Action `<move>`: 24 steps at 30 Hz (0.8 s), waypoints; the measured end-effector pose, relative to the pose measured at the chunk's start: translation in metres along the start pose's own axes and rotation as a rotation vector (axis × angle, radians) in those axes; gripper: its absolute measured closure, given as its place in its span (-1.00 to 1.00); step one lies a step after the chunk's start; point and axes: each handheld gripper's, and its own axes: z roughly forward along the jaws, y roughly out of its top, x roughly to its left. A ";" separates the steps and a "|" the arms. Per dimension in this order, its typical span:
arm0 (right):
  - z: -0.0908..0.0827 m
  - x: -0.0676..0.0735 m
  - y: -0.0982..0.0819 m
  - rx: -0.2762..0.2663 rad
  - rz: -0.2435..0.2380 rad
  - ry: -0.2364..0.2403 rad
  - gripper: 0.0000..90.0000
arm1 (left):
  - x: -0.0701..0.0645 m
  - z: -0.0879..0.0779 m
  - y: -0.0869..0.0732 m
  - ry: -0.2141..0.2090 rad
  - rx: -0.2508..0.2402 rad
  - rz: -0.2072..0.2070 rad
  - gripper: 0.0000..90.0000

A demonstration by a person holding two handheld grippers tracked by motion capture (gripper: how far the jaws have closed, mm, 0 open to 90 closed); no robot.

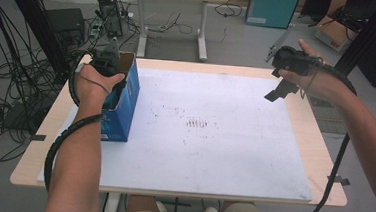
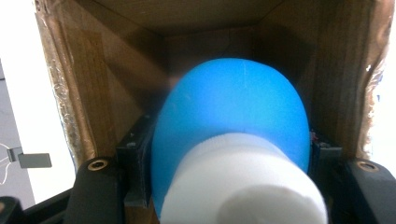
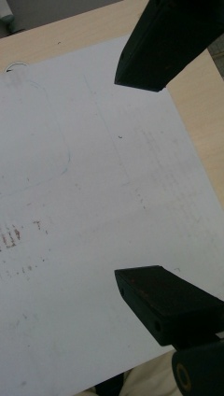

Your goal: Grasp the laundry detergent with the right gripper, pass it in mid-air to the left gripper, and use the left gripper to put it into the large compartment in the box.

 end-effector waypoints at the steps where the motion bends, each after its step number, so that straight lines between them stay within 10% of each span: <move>1: 0.000 0.000 0.000 0.000 0.003 0.000 -0.84 | 0.000 0.000 0.000 0.000 -0.001 0.000 -0.20; 24: 0.005 0.004 0.007 -0.011 -0.020 0.013 -0.84 | 0.001 -0.028 -0.014 0.001 -0.054 0.019 -0.41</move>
